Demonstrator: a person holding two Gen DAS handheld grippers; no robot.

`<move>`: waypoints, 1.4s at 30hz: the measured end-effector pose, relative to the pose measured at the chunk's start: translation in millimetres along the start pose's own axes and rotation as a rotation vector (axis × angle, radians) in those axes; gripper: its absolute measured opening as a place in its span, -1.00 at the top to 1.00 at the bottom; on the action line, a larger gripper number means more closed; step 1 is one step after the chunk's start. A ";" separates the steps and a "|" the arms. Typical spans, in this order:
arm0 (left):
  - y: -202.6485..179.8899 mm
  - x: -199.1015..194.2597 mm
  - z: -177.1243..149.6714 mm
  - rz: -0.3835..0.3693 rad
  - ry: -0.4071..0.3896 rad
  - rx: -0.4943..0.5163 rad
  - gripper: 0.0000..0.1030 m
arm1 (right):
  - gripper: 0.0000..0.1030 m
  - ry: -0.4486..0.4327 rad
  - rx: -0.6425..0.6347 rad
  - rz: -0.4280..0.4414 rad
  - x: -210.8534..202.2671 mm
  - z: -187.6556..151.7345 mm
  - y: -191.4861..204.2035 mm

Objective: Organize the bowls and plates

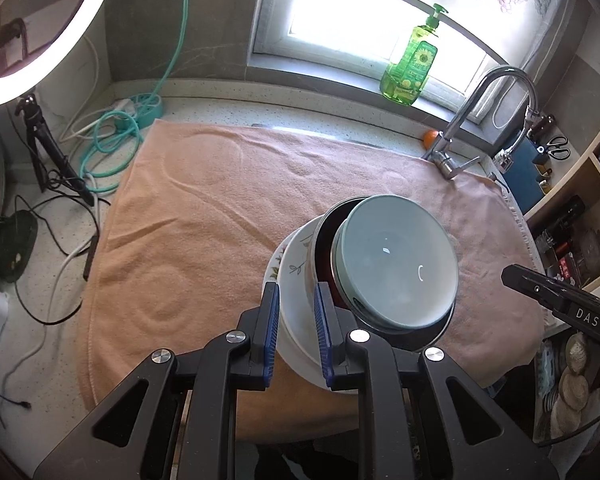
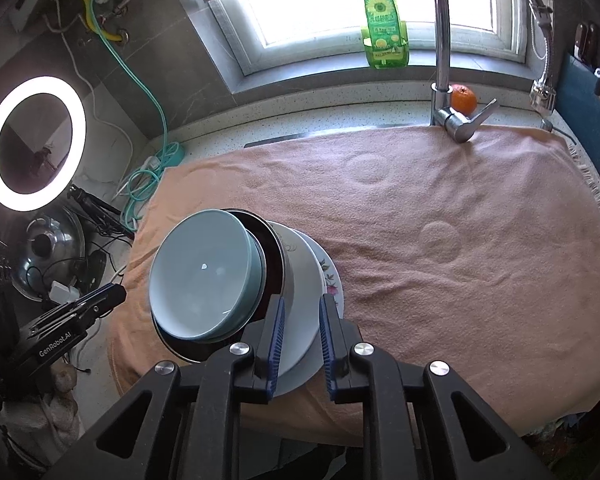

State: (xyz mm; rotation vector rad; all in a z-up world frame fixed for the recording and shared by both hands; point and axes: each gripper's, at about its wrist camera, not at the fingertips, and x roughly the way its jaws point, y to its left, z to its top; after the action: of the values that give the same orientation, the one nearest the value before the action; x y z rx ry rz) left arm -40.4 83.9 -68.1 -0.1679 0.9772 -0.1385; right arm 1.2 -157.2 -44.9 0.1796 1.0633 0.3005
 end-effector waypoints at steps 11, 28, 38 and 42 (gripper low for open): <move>-36.5 -47.7 -14.7 0.008 -0.102 0.034 0.19 | 0.01 -0.153 -0.087 -0.041 -52.3 -23.2 17.8; -41.1 -64.0 -18.7 0.033 -0.134 0.034 0.02 | -0.27 -0.208 -0.082 -0.048 -71.2 -34.9 25.9; -41.3 -64.7 -18.2 0.016 -0.133 0.047 0.02 | -0.27 -0.208 -0.063 -0.066 -72.2 -36.4 24.5; -41.0 -64.2 -17.5 0.008 -0.125 0.048 0.02 | -0.28 -0.201 -0.044 -0.061 -70.5 -36.7 22.0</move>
State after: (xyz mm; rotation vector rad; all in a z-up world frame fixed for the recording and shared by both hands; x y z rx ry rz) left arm -92.1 54.7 -17.3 -0.1269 0.8488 -0.1427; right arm -66.3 -159.5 2.5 0.1345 0.8614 0.2447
